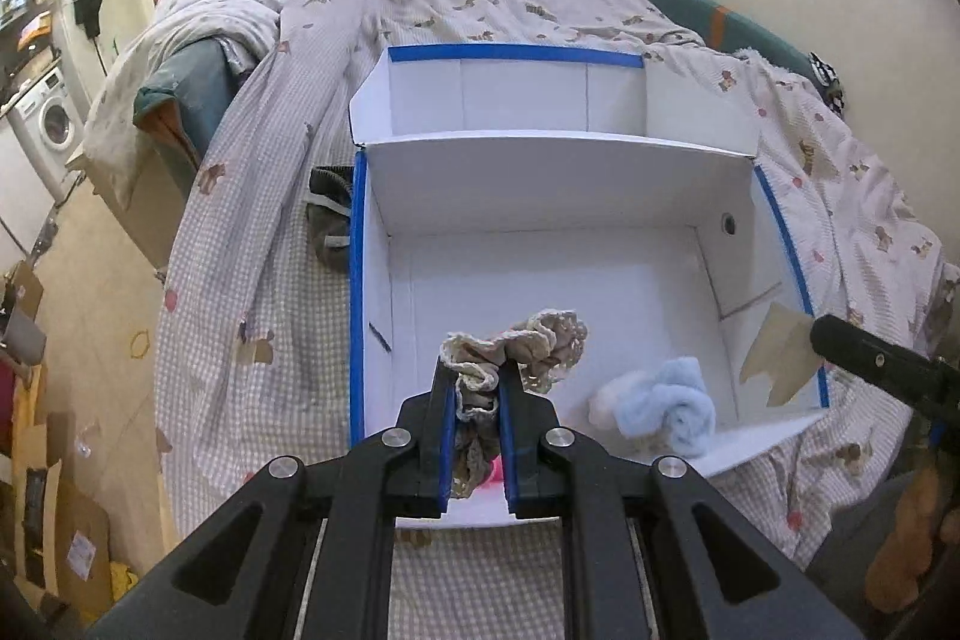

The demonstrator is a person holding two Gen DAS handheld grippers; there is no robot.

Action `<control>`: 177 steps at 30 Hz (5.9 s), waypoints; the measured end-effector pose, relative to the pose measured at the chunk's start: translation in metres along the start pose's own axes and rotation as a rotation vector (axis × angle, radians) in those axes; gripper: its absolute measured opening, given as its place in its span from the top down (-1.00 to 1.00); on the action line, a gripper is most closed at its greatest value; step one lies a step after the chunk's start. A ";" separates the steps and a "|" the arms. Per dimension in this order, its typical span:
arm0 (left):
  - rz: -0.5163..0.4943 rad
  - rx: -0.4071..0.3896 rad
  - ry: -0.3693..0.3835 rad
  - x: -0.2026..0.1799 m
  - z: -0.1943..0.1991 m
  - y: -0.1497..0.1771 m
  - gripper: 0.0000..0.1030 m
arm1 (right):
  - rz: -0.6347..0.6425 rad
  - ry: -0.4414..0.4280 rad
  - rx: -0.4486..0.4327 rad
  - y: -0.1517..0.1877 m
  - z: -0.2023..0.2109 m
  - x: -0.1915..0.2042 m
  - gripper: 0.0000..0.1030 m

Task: Organize soft objects
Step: 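Lift the beige scrunchie with the left tool and carry it over the box, then open the left tool to drop the scrunchie beside the pink toy, then pull both tools back from the box toward the white cloth and plastic bag, then grasp the clear plastic bag with the left tool while the right tool grasps the white cloth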

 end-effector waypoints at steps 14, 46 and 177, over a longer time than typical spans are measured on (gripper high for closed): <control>0.056 0.079 0.008 0.006 -0.080 0.021 0.78 | 0.005 0.141 0.069 0.014 -0.041 -0.034 0.85; 0.003 0.084 -0.012 -0.011 -0.085 0.034 0.62 | 0.075 0.125 0.131 0.023 -0.076 -0.017 -0.34; 0.119 0.363 -0.027 -0.077 -0.136 0.136 -0.32 | 0.003 0.428 0.356 0.079 -0.070 -0.092 0.80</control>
Point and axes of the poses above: each gripper's, at about its wrist camera, not at the fingertips, and z roughly against the way its jaws point, x to its left, y to its underside, the point moved 6 cm from there along -z, roughly the way its jaws point, and after that the axes turned 2 degrees about -z, right-handed, at the moved point
